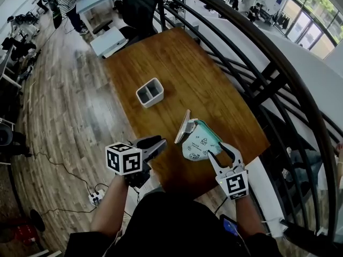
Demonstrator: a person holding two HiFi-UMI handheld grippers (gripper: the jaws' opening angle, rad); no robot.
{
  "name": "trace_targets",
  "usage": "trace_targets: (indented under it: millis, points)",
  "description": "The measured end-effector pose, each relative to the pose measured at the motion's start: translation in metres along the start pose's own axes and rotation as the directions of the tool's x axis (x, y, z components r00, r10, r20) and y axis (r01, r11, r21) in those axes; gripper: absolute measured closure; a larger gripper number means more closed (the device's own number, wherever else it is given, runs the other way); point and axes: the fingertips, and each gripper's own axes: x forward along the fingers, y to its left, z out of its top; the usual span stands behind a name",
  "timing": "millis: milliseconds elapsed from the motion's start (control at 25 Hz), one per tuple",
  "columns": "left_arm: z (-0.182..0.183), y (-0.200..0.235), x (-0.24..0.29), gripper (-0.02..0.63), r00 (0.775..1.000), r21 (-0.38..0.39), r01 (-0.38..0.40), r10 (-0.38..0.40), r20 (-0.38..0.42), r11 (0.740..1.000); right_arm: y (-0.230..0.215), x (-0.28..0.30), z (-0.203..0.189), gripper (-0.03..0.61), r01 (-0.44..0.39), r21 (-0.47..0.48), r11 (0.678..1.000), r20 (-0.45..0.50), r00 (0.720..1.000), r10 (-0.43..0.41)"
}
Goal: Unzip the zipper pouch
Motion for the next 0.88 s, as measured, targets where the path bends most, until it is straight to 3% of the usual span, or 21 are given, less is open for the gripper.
trace_targets:
  millis: [320, 440, 680, 880]
  points:
    - [0.002, -0.026, -0.036, 0.508, 0.983, 0.058, -0.070, 0.059, 0.173, 0.996, 0.013, -0.019, 0.010, 0.414, -0.042, -0.031, 0.999, 0.079, 0.996, 0.044]
    - [-0.004, -0.043, -0.063, 0.539, 0.955, 0.070, -0.135, 0.111, 0.275, 0.988, 0.027, -0.038, 0.017, 0.426, -0.072, -0.037, 0.997, 0.126, 0.989, 0.076]
    - [-0.029, -0.062, -0.105, 0.588, 0.877, 0.093, -0.267, 0.202, 0.437, 0.959, 0.040, -0.068, 0.022, 0.468, -0.131, 0.054, 0.990, 0.194, 0.974, 0.118]
    - [-0.044, -0.056, -0.129, 0.592, 0.849, 0.087, -0.291, 0.216, 0.482, 0.953, 0.056, -0.078, 0.020, 0.500, -0.119, 0.068, 0.991, 0.201, 0.974, 0.103]
